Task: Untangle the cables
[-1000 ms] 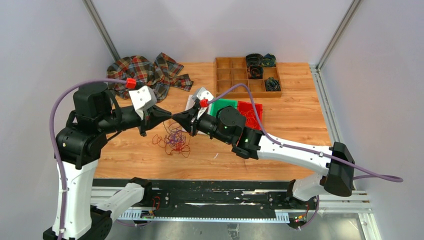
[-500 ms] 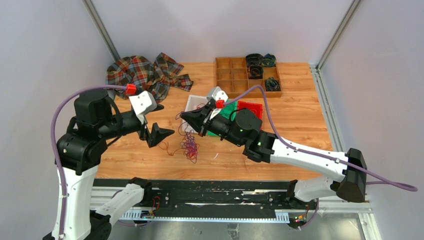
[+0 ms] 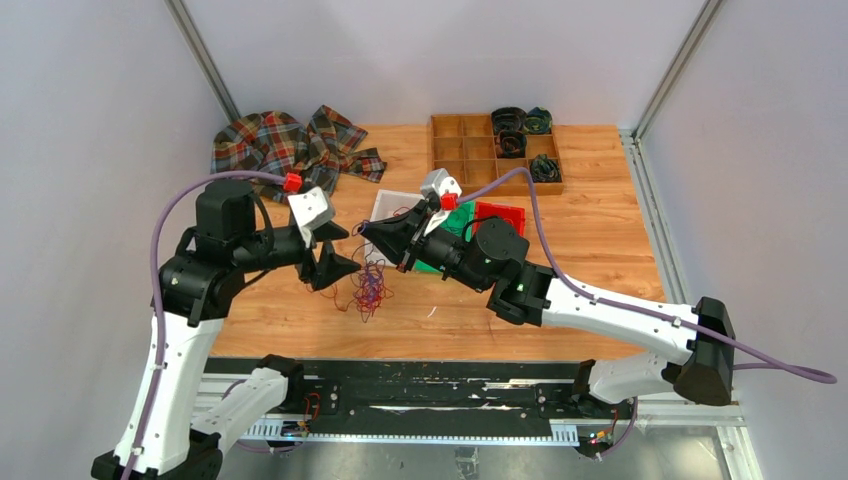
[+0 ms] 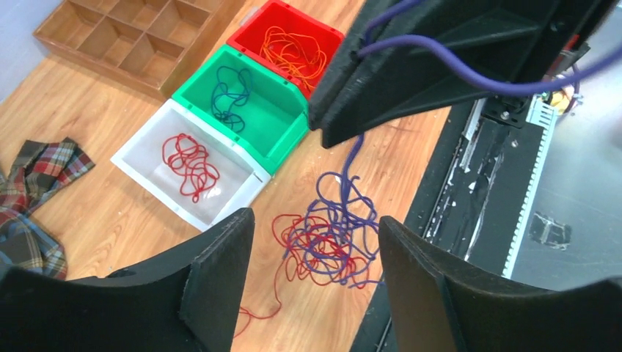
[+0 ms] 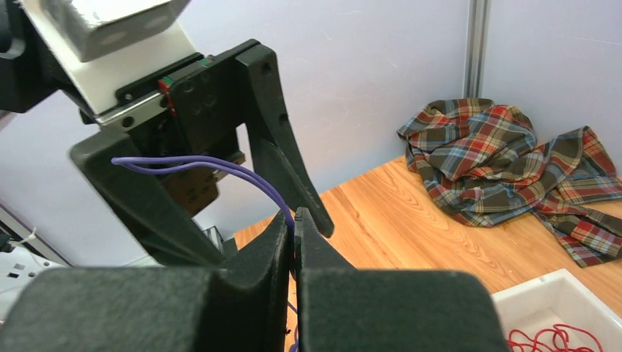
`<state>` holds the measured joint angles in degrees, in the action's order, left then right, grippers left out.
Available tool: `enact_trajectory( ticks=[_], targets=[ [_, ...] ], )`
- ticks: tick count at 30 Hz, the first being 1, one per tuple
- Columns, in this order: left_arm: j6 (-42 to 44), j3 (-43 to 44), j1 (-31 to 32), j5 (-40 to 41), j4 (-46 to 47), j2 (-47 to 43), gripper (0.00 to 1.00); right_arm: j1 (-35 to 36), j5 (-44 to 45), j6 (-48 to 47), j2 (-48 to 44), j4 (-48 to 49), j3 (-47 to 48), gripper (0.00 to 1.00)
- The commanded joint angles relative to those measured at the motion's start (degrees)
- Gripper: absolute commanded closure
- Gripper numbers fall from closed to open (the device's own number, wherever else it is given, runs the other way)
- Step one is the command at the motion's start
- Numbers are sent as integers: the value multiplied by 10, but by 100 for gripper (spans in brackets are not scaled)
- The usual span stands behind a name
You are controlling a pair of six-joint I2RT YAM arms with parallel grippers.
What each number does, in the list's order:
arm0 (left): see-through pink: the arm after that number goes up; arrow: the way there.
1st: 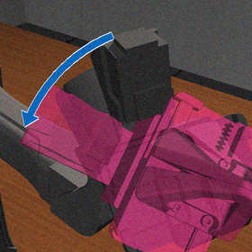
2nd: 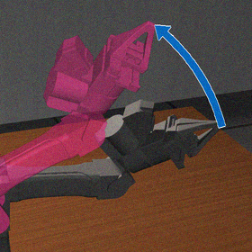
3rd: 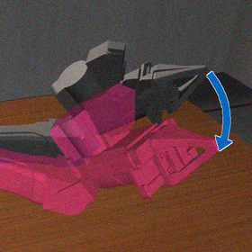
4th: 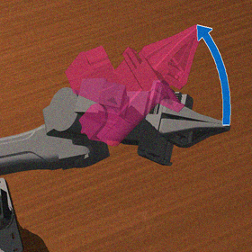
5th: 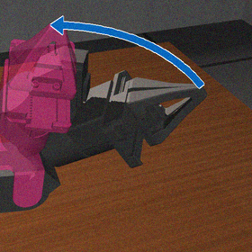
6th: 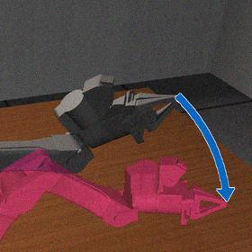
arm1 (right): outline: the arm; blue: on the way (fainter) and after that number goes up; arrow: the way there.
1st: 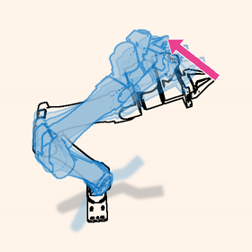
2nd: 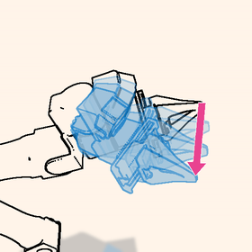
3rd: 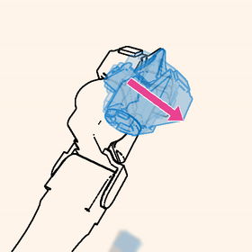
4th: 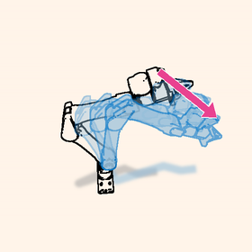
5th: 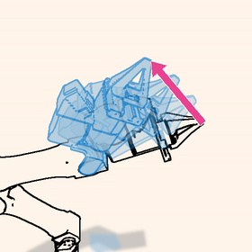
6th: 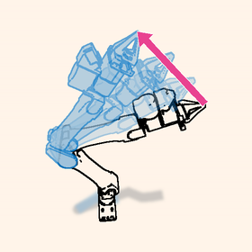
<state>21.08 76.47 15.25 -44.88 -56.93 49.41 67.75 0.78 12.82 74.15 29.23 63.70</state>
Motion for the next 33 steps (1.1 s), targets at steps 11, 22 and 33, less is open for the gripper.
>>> enact_trajectory(
  ticks=[11, 22, 33],
  targets=[
    [-47, -33, 3, -38, 104, 15, 82, 8, -20, 38, 17, 36, 24, 99],
    [-119, 14, 3, 85, 185, -32, 100, 7, 61, 19, -26, 37, -35, 55],
    [-201, 56, 3, 42, 216, -30, 99, 6, 42, 8, -36, 43, -45, 42]
  ],
)
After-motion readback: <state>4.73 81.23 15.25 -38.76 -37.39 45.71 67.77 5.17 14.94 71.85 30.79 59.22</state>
